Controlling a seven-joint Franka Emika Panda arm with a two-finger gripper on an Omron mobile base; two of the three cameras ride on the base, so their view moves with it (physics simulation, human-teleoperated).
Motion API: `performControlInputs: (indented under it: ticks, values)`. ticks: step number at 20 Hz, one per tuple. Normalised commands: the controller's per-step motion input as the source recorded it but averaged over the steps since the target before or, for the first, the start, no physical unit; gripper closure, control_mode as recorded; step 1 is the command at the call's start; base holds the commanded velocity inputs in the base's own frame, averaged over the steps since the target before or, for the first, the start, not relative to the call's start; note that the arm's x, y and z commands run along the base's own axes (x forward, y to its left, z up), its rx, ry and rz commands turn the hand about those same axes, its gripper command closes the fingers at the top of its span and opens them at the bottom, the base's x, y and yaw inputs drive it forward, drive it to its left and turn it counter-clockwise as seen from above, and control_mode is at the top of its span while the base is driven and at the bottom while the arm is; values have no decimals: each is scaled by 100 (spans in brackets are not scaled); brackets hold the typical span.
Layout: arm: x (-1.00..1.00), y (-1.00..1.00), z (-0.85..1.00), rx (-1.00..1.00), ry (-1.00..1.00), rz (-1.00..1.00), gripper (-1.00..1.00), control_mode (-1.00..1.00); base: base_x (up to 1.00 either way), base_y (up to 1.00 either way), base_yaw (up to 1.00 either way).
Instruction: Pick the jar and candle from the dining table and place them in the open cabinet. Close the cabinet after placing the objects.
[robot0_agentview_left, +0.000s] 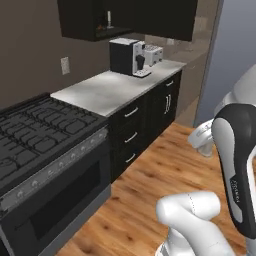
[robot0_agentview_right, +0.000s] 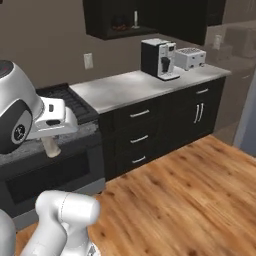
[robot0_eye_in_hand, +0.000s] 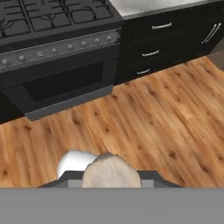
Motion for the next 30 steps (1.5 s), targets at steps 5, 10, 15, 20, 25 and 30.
performControlInputs:
  ticks: [5,10,15,20,25,30]
  values:
    - [0,0,0,0,0,0,100,100,88,-59,38]
    - [0,0,0,0,0,0,100,100,96,-44,43]
    - [0,0,0,0,0,0,100,100,86,-38,41]
    - [0,0,0,0,0,0,100,100,70,-60,25]
    - [0,0,0,0,0,0,100,100,52,-74,1]
    - [0,0,0,0,0,0,100,100,18,-22,0]
